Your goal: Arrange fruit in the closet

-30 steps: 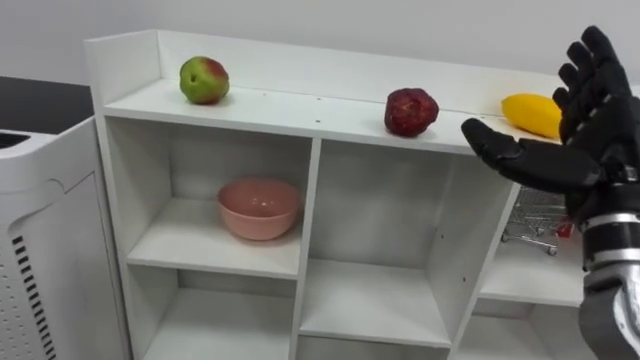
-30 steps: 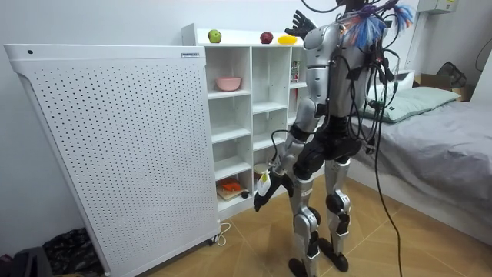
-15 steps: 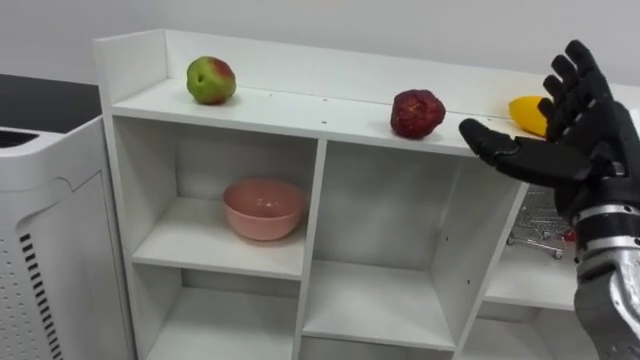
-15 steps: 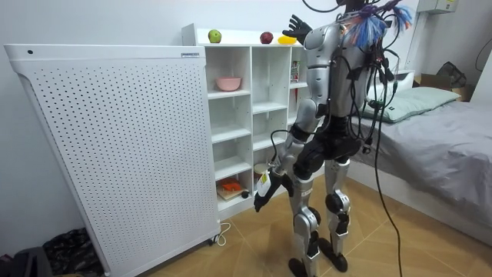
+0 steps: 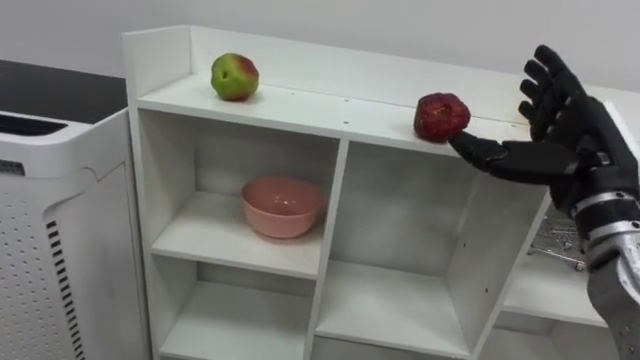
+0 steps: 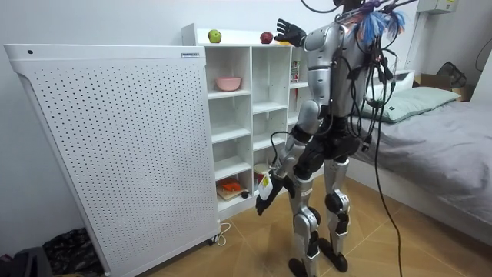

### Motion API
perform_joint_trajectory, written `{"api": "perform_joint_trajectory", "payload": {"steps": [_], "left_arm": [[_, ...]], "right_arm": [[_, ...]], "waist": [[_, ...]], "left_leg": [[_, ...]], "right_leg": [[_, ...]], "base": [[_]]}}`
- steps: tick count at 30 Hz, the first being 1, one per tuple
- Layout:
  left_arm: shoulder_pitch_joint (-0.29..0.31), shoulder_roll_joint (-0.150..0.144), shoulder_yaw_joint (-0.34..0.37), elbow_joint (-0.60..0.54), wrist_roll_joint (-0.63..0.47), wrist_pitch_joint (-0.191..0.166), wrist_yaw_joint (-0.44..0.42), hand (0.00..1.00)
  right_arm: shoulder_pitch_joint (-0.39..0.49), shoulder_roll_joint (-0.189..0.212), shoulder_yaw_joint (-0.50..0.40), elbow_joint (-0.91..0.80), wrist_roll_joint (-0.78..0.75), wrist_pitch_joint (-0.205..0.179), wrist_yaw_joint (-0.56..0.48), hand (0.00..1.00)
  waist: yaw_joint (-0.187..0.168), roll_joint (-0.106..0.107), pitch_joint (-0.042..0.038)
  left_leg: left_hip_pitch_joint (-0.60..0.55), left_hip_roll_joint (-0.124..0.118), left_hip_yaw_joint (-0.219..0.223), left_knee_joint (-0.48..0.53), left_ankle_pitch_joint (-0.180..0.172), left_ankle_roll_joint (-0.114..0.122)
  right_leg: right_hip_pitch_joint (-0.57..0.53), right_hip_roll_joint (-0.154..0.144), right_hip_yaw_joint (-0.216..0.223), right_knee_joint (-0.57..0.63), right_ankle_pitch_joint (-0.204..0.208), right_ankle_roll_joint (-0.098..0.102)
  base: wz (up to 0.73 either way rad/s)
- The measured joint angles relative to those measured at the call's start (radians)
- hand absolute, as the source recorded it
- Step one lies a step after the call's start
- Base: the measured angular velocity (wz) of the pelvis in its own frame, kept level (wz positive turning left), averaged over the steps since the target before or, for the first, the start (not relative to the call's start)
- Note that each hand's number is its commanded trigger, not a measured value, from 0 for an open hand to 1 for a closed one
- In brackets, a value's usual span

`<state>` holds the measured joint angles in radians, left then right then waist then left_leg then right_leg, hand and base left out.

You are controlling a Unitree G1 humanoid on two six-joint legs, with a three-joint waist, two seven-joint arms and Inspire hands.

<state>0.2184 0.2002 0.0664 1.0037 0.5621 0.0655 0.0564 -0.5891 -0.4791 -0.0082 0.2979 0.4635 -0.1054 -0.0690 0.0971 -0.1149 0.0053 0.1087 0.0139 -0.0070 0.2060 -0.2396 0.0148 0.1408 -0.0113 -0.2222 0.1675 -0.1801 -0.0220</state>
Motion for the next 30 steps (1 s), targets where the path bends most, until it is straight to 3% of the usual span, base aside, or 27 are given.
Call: {"api": "perform_joint_trajectory", "payload": {"steps": [5,15,20,30], "left_arm": [[-0.004,0.008,0.009,-0.002,0.001,0.000,-0.003,0.00],[-0.001,0.009,0.009,-0.002,0.002,0.020,-0.007,0.00],[-0.004,0.016,0.009,-0.002,0.001,0.023,-0.007,0.00],[-0.010,0.016,0.008,-0.004,0.001,0.051,-0.008,0.00]], "right_arm": [[-0.023,-0.046,0.030,0.082,-0.028,0.001,0.050,0.00],[-0.060,-0.048,0.031,0.106,-0.023,0.018,0.105,0.00],[-0.062,-0.056,0.055,0.168,-0.018,0.023,0.101,0.00],[-0.086,-0.074,0.087,0.186,-0.016,0.043,0.091,0.00]], "waist": [[0.019,-0.001,-0.0009],[0.021,-0.013,-0.0025],[0.028,-0.038,-0.0076],[0.045,-0.033,-0.0042]], "left_leg": [[-0.005,-0.005,-0.005,0.004,0.001,0.000],[0.003,-0.006,-0.028,0.007,0.003,0.001],[-0.011,-0.008,-0.027,0.016,0.004,0.002],[-0.012,-0.010,-0.026,0.016,0.004,0.001]], "right_leg": [[-0.003,0.002,-0.003,-0.001,0.000,0.000],[0.016,-0.003,-0.022,-0.006,0.000,0.001],[0.018,-0.003,-0.027,-0.016,0.000,0.001],[0.018,-0.003,-0.032,-0.016,0.000,0.001]], "base": [[0.03],[0.08],[0.02],[0.00]]}}
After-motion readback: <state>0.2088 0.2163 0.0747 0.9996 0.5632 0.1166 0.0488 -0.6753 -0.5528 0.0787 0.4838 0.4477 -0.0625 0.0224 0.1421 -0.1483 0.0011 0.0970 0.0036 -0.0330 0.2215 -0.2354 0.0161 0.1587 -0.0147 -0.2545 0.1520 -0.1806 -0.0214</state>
